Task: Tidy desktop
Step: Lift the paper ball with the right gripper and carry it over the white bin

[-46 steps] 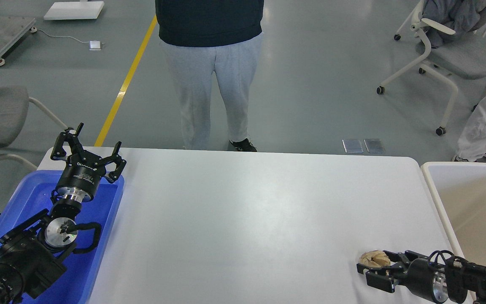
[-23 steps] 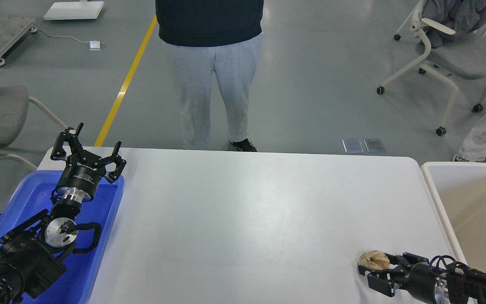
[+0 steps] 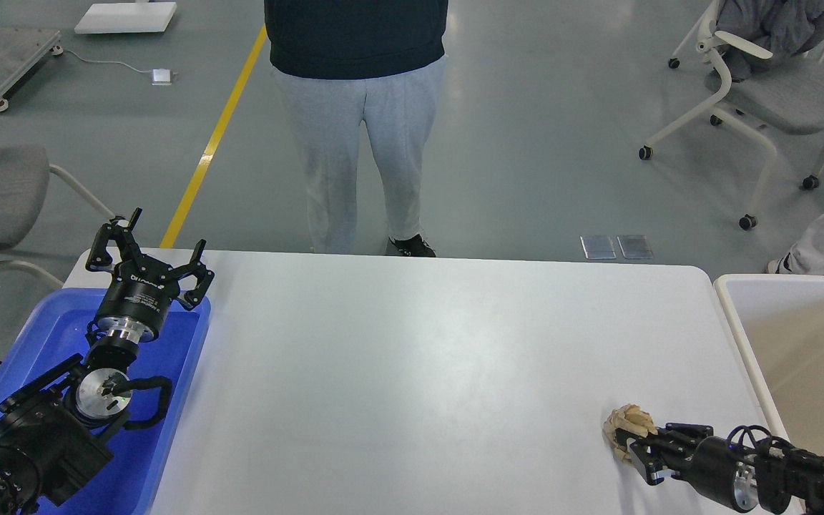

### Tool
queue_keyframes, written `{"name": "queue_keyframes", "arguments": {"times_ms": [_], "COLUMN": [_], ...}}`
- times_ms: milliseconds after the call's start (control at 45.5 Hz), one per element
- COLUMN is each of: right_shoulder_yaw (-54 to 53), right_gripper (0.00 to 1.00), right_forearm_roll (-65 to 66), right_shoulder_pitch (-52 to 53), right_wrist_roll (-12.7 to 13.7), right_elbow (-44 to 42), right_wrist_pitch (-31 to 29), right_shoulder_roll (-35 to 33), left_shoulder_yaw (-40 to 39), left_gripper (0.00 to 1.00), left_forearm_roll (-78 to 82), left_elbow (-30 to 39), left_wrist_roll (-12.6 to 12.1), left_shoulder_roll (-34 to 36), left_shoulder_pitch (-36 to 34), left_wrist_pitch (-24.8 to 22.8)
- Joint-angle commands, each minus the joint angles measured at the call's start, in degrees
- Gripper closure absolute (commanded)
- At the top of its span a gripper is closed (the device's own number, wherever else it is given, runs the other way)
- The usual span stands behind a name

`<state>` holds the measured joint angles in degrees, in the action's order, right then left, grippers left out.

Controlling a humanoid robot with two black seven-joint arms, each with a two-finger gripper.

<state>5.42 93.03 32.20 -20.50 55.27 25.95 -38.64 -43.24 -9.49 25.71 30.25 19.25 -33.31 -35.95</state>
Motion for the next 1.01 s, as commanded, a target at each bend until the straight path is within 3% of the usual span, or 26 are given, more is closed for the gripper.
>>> {"name": "queue_keyframes", "arguments": {"times_ms": [0, 264, 374, 615, 989], "right_shoulder_yaw": [0.2, 0.73, 0.82, 0.73, -0.14], "right_gripper": [1.0, 1.0, 1.0, 1.0, 1.0], "right_forearm_roll": [-3.73, -11.11, -14.01, -19.82, -19.99], "right_shoulder_pitch": [1.46, 6.99, 10.51, 18.68, 29.84], "right_wrist_roll": [-0.24, -0.41, -0.33, -0.33, -0.06], "right_elbow": [1.85, 13.44, 19.6, 20.22, 28.66], "right_wrist_pitch": [-0.2, -2.92, -7.92, -15.39, -30.51], "right_shoulder_roll": [-1.35, -8.11, -12.86, -18.75, -29.91], "left_shoulder_yaw": [0.0, 0.0, 0.0, 0.0, 0.0], "left_gripper": [0.0, 0.0, 0.0, 0.0, 0.0], "left_forearm_roll": [0.0, 0.0, 0.0, 0.0, 0.0], "left_elbow": [0.04, 0.05, -0.04, -0.04, -0.04], "left_wrist_roll": [0.08, -0.01, -0.01, -0.01, -0.01], "left_shoulder_roll": [0.0, 0.0, 0.0, 0.0, 0.0], "left_shoulder_pitch": [0.0, 0.0, 0.0, 0.0, 0.0], "left_wrist_pitch": [0.0, 0.0, 0.0, 0.0, 0.0]}}
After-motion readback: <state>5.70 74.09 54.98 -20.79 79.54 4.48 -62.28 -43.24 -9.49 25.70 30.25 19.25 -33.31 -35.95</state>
